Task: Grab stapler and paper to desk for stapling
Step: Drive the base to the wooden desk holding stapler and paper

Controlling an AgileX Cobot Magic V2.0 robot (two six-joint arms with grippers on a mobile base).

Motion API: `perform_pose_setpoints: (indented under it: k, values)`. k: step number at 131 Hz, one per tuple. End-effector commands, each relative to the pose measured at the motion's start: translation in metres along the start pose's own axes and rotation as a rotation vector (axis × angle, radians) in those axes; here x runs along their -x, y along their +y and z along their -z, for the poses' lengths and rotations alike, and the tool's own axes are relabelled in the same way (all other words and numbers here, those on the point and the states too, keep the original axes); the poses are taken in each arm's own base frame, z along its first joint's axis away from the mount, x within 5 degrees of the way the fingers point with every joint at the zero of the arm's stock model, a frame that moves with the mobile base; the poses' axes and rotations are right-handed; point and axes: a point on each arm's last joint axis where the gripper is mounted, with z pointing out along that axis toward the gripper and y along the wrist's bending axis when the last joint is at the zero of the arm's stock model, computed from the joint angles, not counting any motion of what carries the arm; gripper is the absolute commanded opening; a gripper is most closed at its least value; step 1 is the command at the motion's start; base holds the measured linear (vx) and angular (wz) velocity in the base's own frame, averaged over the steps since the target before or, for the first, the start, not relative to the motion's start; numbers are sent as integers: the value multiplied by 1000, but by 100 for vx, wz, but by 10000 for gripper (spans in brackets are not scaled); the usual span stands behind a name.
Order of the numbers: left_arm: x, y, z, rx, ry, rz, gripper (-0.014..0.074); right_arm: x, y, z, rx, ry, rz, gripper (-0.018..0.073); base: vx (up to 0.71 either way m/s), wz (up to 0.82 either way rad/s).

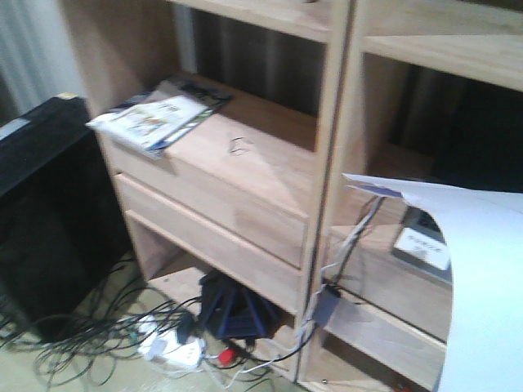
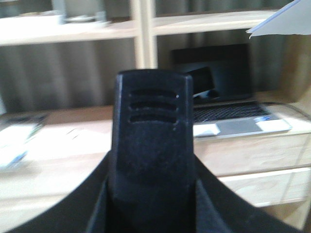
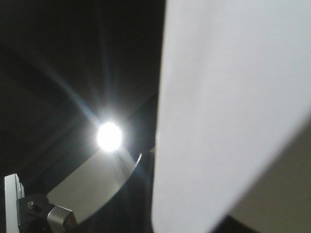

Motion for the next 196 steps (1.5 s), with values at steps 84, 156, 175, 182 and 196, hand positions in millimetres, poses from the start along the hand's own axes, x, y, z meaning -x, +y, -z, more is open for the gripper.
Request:
perform_pose_setpoints:
  k: [84,156,175,182,196]
  values:
    - [17,1,1,8,-121,8,-6,3,6,-6,42,-16,8,-6,-16,46]
    - [17,1,1,8,-121,8,-6,3,6,-6,42,-16,8,-6,-10,49]
    - [17,1,1,8,-121,8,-6,3,6,-6,42,-16,8,-6,-5,48]
    - [17,1,1,8,-121,8,-6,3,6,-6,42,-16,8,-6,-3,46]
    - [17,1,1,8,-121,8,-6,3,6,-6,42,-16,8,-6,-1,45]
